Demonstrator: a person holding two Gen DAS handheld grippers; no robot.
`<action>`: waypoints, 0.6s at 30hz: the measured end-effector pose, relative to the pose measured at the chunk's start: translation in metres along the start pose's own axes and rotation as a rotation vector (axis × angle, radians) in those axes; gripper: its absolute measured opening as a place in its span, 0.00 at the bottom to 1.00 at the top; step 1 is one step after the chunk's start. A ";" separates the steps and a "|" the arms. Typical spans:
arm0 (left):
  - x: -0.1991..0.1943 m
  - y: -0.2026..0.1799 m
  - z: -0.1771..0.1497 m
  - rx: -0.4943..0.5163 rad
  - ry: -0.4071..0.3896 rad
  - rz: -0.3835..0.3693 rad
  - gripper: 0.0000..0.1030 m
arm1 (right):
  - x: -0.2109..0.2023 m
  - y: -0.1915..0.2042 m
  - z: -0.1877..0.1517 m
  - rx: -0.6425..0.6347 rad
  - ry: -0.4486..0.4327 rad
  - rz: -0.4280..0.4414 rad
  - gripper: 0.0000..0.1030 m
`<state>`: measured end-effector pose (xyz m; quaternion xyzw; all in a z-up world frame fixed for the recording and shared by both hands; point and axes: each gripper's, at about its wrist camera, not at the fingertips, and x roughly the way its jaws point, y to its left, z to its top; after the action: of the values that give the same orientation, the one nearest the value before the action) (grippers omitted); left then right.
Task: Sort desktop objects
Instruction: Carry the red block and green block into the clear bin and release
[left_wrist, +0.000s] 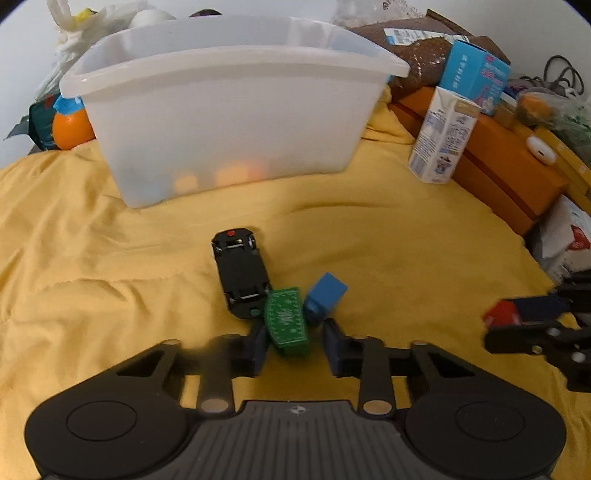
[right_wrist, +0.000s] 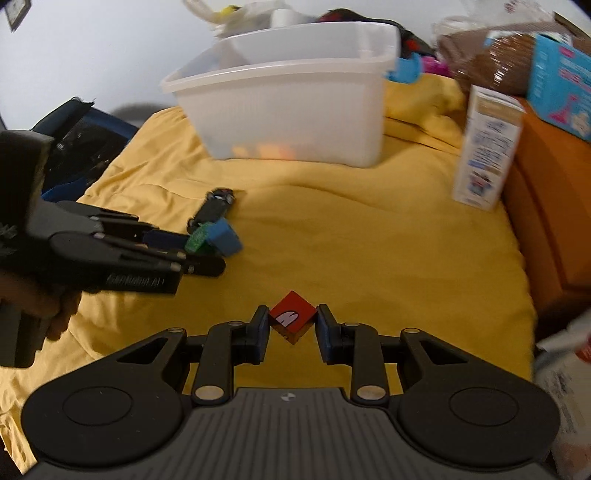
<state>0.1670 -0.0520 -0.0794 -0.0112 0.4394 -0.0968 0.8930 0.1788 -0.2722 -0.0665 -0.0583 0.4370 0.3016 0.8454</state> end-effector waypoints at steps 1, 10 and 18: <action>-0.001 0.000 0.001 0.009 -0.003 -0.001 0.22 | -0.002 -0.003 -0.001 0.011 0.000 -0.001 0.29; -0.052 0.019 0.010 -0.003 -0.085 -0.024 0.22 | -0.008 -0.002 0.009 0.035 -0.043 0.022 0.29; -0.117 0.054 0.081 -0.037 -0.174 -0.011 0.22 | -0.026 0.014 0.088 -0.024 -0.167 0.055 0.29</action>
<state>0.1702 0.0171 0.0562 -0.0383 0.3620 -0.0923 0.9268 0.2219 -0.2413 0.0100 -0.0311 0.3630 0.3335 0.8695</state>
